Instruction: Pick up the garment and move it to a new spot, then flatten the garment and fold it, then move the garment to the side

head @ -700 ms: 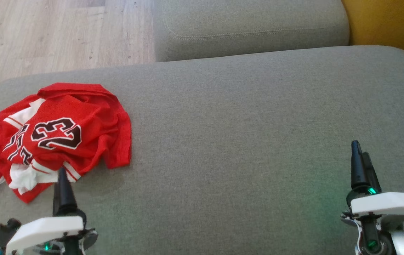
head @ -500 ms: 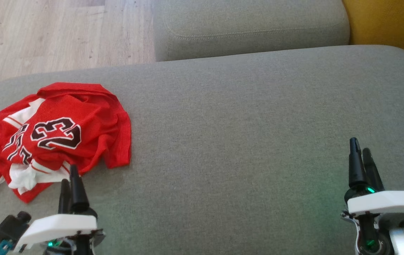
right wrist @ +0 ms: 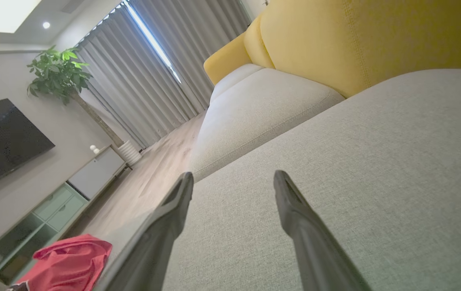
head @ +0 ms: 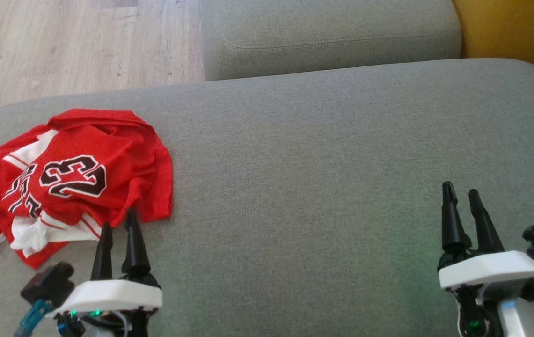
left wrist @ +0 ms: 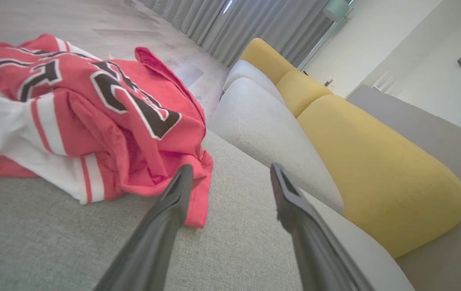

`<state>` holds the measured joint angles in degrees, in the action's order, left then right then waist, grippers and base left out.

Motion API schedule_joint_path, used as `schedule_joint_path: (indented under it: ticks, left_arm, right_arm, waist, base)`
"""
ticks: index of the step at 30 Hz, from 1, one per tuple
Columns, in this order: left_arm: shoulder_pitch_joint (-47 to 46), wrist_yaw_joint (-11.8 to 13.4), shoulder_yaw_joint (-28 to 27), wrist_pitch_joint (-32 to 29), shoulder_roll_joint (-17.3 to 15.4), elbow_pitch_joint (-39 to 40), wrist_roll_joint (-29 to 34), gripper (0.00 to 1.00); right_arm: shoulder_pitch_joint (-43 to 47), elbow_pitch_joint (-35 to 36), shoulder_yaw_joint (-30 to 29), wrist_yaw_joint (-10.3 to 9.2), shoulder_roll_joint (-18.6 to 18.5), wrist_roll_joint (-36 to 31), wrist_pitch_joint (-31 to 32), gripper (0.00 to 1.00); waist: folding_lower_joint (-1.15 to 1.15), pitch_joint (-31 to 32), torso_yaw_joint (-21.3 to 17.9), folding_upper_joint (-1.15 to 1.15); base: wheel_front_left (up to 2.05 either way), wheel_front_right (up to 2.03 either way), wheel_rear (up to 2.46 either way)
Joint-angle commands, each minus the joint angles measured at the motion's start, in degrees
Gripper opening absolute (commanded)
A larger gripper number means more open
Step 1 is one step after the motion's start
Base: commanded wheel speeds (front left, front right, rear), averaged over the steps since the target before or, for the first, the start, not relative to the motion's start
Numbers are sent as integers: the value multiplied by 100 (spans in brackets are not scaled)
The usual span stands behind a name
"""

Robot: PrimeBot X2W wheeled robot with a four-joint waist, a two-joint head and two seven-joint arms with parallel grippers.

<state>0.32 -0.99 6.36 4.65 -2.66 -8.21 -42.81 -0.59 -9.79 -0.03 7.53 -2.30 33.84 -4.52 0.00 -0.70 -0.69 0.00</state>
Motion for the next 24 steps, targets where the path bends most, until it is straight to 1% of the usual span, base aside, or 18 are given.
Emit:
schedule_joint_path:
  ticks: [1, 7, 12, 13, 24]
  left_arm:
    - [-248, 28, -31, 62, -85, 255, 176, 100]
    - [-273, 156, 134, 163, -124, 373, 549, 100]
    - [-282, 187, 299, 247, -192, 362, 880, 100]
    - [-281, 197, 340, 281, -206, 340, 999, 100]
    - [-343, 339, 803, 466, -413, 219, 1973, 100]
  right_arm:
    - [-283, 190, 109, -2, -38, -192, -70, 100]
    - [-290, 122, 248, -2, -40, -608, -172, 100]
    - [-311, 146, 321, -3, -41, -1062, -256, 100]
    - [-317, 156, 328, -3, -42, -1240, -290, 100]
    - [-338, 193, 402, -3, -46, -2198, -476, 100]
  waist:
    - [0, 0, -3, 0]
    - [0, -6, -26, 0]
    - [0, -10, -66, 0]
    - [0, -10, -86, 0]
    - [0, -1, -135, 0]
  base:
    - [0, 0, 0]
    - [0, 0, 0]
    - [0, 0, 0]
    - [0, 0, 0]
    - [0, 0, 0]
